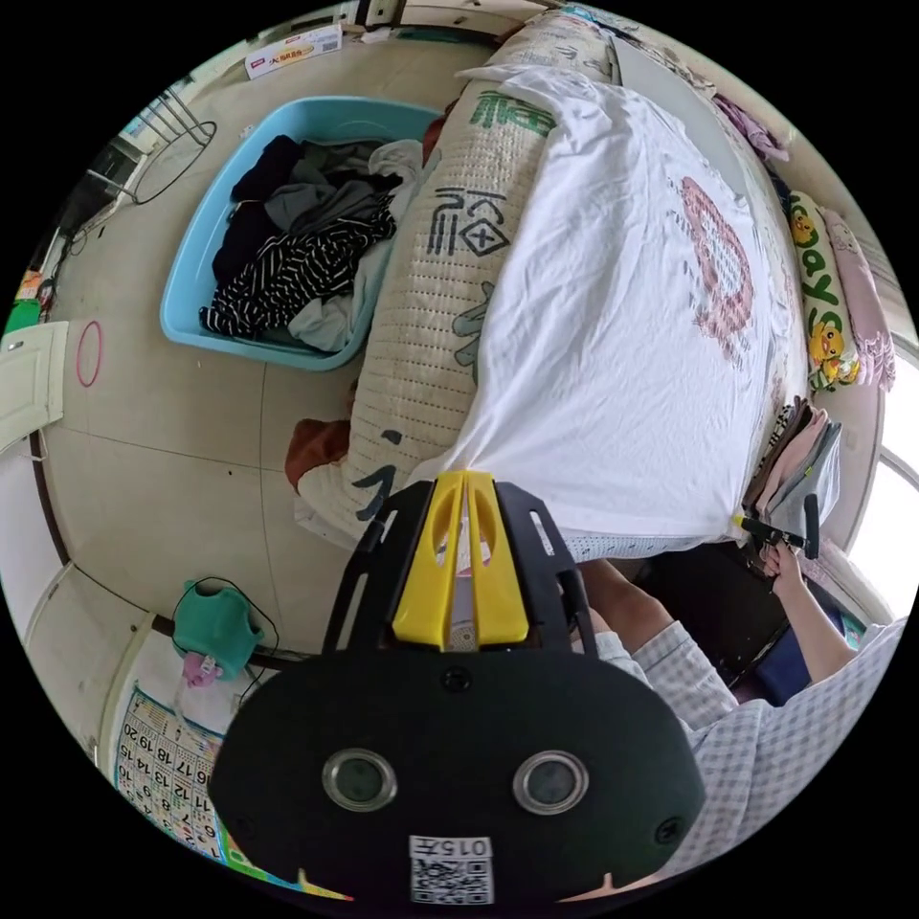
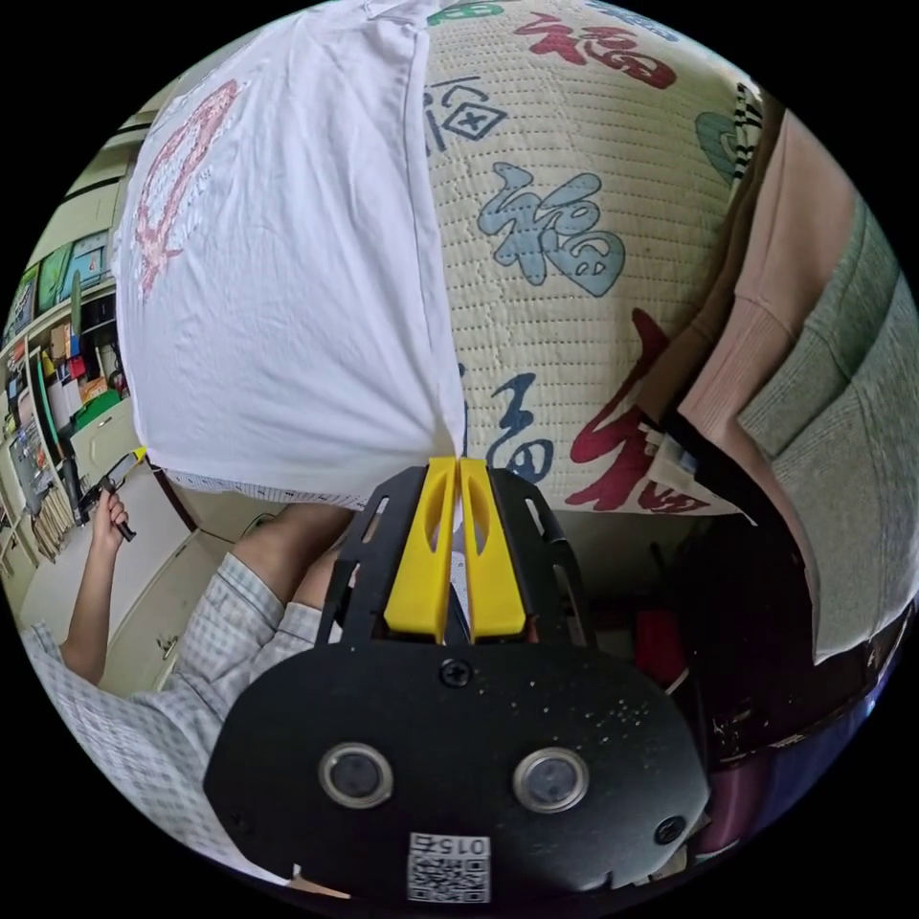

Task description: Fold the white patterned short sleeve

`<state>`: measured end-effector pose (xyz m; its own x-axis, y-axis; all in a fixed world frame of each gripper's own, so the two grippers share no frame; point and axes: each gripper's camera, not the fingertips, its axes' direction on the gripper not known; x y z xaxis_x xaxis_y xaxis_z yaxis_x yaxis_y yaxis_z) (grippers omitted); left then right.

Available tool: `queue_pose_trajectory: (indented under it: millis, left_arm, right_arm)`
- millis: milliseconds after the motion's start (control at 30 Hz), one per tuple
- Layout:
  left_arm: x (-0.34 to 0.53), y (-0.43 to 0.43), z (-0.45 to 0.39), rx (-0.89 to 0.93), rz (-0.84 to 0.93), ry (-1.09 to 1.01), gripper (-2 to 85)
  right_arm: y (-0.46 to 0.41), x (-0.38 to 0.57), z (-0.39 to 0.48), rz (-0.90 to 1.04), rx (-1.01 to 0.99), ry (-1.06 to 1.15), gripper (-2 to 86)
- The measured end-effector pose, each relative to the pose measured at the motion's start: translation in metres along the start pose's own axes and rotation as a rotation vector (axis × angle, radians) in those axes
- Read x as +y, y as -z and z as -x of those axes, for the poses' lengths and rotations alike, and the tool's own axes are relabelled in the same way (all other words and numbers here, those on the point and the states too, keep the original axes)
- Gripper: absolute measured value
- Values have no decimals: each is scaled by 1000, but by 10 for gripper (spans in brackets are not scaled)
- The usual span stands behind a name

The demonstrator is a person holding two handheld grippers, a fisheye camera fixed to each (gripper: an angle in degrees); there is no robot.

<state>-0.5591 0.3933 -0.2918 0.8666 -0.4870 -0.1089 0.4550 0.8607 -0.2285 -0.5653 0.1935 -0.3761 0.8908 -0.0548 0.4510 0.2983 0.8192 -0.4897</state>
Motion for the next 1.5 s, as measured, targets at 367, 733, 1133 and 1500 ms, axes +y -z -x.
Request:
queue_pose_trajectory:
  millis: [367, 733, 1133, 1500]
  left_arm:
    - [27, -32, 18, 67, -147, 160, 15]
    - [12, -86, 3, 102, -114, 171, 53]
    - [-8, -141, -41, -6, -109, 145, 27]
    - [-34, -108, -174, -213, -338, 209, 48]
  right_arm:
    - [8, 16, 19, -16, 97, -195, 10]
    - [27, 49, -3, -82, -110, -408, -4]
    - [6, 26, -20, 47, -3, -253, -4]
    - [27, 70, -90, 39, 6, -38, -4]
